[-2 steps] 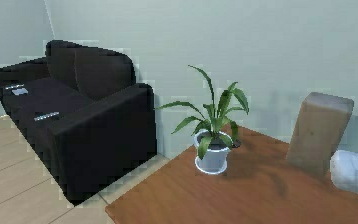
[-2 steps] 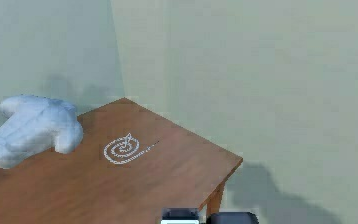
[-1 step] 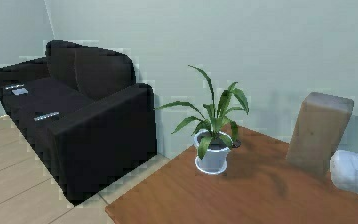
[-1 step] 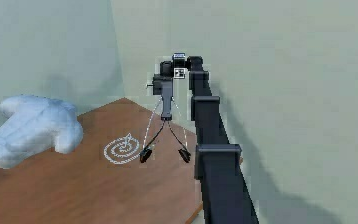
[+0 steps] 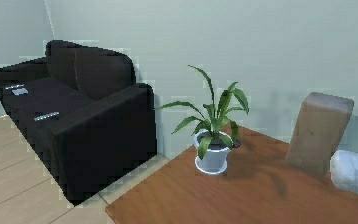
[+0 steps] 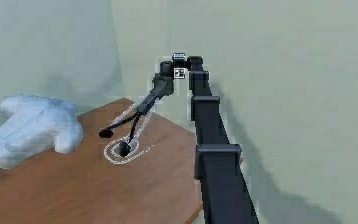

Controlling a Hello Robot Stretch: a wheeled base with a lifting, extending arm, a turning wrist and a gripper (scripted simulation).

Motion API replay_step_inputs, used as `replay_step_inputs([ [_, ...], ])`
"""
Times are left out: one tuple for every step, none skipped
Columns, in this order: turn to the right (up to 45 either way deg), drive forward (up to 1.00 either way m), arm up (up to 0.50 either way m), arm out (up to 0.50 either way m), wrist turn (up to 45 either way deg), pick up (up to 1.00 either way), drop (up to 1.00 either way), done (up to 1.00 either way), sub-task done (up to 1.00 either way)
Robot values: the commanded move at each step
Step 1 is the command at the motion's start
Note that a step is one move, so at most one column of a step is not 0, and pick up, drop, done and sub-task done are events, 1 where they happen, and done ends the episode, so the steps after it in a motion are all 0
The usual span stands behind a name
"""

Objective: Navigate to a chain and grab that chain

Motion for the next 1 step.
replay_step_inputs([
  [0.0, 0.0, 0.0, 0.0, 45.0, 0.0, 0.0, 0.0, 0.0],
])
